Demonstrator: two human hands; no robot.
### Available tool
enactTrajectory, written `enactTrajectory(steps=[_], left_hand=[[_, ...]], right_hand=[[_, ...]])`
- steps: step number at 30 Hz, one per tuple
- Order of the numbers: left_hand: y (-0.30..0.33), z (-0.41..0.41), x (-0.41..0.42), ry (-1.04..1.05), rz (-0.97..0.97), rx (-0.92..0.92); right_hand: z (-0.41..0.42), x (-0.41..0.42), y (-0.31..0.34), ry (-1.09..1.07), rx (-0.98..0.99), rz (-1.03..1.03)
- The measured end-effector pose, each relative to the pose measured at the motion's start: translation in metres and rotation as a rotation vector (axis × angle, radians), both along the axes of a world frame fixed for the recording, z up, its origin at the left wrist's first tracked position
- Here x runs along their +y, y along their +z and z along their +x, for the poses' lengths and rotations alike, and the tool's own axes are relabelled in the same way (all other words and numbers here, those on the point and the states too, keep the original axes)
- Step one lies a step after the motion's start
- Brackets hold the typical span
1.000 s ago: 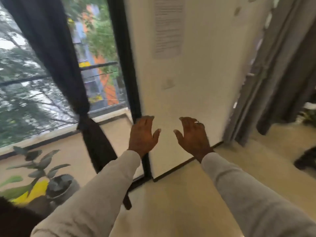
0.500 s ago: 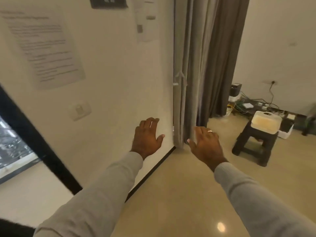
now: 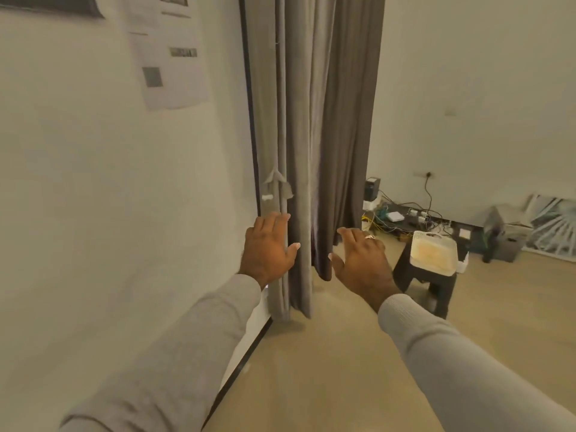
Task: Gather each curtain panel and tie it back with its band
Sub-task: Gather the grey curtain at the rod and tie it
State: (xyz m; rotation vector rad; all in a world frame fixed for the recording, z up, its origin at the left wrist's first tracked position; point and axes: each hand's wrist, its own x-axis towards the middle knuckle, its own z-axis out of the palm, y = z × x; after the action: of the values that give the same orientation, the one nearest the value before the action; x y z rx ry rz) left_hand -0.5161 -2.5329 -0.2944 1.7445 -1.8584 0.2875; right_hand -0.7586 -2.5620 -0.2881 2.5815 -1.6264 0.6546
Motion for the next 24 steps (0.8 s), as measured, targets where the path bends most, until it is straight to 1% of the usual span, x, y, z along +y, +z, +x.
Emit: enactTrajectory(steps=[3,6,9,15,18,20,24], left_hand=[[0.019,0.008,-0.073,-0.048,0.002,-0.042],[0.043,0.006,-0.141,-0.092,-0.018,-0.057],[0.063,-0.005,-0.196,-0.103,-0.068,-0.161],[0.092,-0.019,-0.319,-0.031,-0.112,-0.296],[0.109,-0.023,-0.373,0.021,-0.132,-0.375],[0.128,-0.020,-0.406,0.062,-0.141,-0.408],[0.186,0.004,-0.459,0.179,-0.216,-0.502]], right_hand=[[0.008,-0.061,0.013,-0.039,0.002,0.008],[0.009,-0.115,0.028,-0.073,-0.047,-0.006],[0.006,-0.166,0.042,-0.061,-0.050,-0.030],[-0.002,-0.312,0.065,-0.037,-0.096,-0.092],[0.001,-0.382,0.077,0.027,-0.125,-0.123],[0.004,-0.426,0.095,0.082,-0.142,-0.123],[0.026,-0.509,0.149,0.194,-0.155,-0.200]])
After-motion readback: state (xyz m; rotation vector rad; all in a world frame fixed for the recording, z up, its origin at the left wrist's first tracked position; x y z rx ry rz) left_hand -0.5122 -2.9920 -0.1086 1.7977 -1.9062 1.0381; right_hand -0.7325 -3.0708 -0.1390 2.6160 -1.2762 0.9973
